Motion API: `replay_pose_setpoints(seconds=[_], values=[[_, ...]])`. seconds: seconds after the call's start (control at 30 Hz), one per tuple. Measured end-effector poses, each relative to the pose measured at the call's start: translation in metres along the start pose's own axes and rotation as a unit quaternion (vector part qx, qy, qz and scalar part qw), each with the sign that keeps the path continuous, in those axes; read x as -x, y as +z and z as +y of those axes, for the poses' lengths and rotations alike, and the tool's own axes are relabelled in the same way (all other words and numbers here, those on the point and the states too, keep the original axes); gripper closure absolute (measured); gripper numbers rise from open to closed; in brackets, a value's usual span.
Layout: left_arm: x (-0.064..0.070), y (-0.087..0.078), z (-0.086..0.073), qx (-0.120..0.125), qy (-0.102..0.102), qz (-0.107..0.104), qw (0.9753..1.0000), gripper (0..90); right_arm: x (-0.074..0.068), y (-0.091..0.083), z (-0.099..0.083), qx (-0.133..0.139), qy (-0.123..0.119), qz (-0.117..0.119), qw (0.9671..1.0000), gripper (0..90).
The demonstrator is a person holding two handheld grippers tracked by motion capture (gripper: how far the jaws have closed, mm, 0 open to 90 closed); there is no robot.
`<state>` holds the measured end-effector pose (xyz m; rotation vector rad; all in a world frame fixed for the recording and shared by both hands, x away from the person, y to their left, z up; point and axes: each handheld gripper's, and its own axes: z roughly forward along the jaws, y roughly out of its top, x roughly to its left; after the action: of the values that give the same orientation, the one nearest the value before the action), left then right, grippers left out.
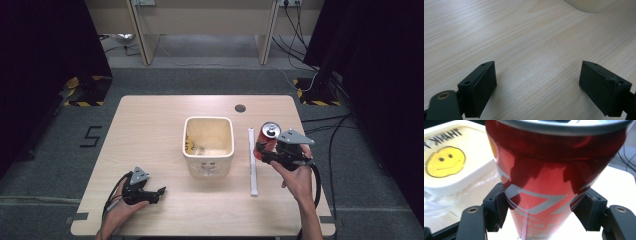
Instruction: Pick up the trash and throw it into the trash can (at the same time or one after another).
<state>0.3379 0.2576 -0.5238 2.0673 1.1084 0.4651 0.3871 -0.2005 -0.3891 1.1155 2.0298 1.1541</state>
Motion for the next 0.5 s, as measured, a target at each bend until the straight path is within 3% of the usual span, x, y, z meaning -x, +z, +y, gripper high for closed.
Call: replay_pose_setpoints(seconds=[0.5], values=[[0.0,0.0,0.0,0.001,0.0,0.0,1.0,13.7,-0.012,-0.01,0.043,0.015,-0.034,0.017,0.9992,34.0]])
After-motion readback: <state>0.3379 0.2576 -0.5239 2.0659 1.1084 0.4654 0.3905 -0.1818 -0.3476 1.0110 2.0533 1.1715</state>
